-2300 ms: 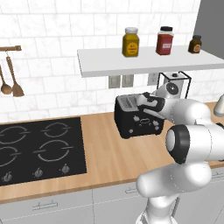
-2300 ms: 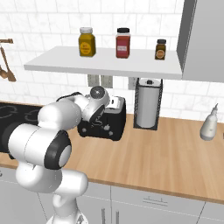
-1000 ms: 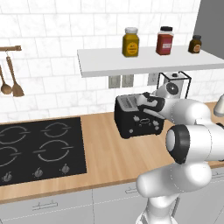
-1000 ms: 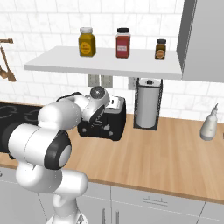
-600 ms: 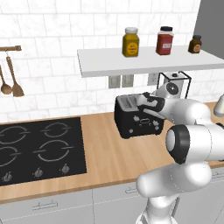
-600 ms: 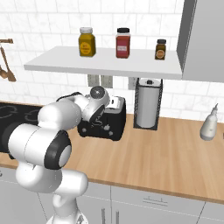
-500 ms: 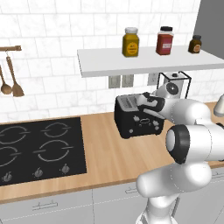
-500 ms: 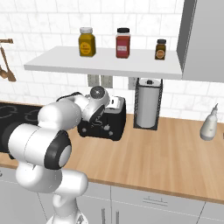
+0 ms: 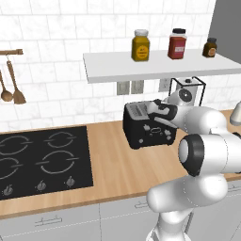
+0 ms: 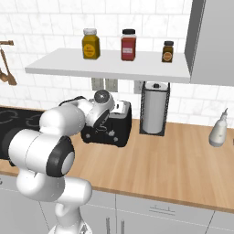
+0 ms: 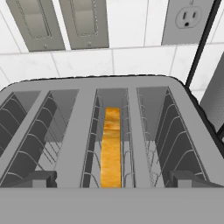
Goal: Start the toaster. Once the lever pops up, take the bread to the plate on the dining counter.
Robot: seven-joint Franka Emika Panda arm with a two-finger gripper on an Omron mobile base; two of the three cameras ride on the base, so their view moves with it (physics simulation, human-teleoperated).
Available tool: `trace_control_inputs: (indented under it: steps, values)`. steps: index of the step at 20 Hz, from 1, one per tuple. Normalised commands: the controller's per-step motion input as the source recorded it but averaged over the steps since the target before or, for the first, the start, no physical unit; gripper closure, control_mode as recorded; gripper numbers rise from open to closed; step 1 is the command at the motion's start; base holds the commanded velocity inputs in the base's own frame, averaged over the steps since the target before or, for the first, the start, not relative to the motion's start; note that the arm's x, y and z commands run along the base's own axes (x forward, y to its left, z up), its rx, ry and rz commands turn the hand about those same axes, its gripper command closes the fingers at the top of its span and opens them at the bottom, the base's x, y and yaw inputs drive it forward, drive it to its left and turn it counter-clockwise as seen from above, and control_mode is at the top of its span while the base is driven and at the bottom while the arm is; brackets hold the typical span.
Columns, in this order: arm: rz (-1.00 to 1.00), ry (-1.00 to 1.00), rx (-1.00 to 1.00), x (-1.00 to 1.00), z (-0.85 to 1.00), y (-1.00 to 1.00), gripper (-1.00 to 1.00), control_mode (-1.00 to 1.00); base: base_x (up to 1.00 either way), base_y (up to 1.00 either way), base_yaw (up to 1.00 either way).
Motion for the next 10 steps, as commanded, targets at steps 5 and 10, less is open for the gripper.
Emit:
trace_control_inputs:
  steps: [5, 10]
  values:
    - [0.0, 0.0, 0.0, 0.0, 0.0, 0.0, -1.0, -1.0, 0.0, 0.0, 0.0]
    - [0.0, 0.0, 0.0, 0.0, 0.0, 0.0, -1.0, -1.0, 0.0, 0.0, 0.0]
